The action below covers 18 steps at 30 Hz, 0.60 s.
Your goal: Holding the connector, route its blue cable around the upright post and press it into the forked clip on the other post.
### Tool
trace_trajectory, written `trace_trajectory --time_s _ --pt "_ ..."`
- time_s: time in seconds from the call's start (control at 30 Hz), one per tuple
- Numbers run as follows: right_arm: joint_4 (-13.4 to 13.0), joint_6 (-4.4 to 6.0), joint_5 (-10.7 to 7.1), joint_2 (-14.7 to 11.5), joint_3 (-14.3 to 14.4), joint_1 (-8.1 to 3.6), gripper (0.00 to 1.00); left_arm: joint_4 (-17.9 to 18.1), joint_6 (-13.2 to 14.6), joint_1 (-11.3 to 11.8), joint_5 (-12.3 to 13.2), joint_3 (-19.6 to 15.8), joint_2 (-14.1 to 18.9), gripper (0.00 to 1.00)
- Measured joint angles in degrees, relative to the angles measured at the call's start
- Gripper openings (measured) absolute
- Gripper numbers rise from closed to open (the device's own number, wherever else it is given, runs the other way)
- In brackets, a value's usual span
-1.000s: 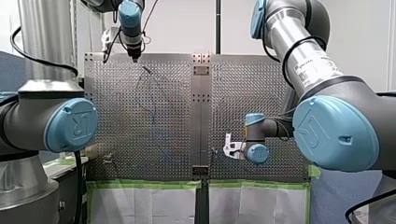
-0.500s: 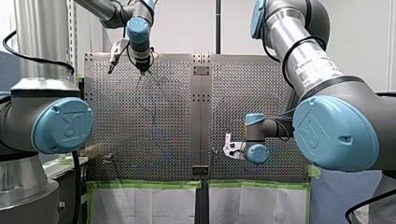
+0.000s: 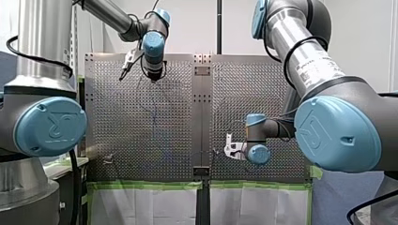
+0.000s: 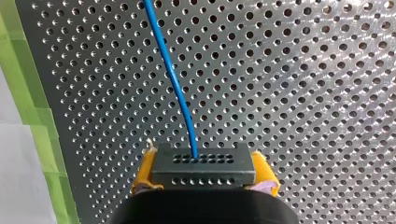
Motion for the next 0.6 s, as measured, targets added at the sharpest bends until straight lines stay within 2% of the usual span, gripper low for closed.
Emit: trace_trajectory --time_s 0.1,0.2,0.4,0.6 --pt "0.00 -0.01 0.00 0.00 0.02 0.01 0.00 1.57 1.56 -1.38 -1.50 0.00 -0.13 1.00" --pt "0.00 -0.05 0.00 0.00 0.00 0.04 0.00 3.19 3.17 -1.80 -2.02 0.00 -0.15 1.00" --pt "0.24 -0.13 0.00 0.00 -0.01 0.07 0.00 6.27 6.24 -1.24 -1.19 0.00 -1.27 1.00" --pt "0.36 -0.19 0.00 0.00 -0.01 0.08 0.00 9.12 9.12 -0.59 -3.18 0.00 -3.88 1.00"
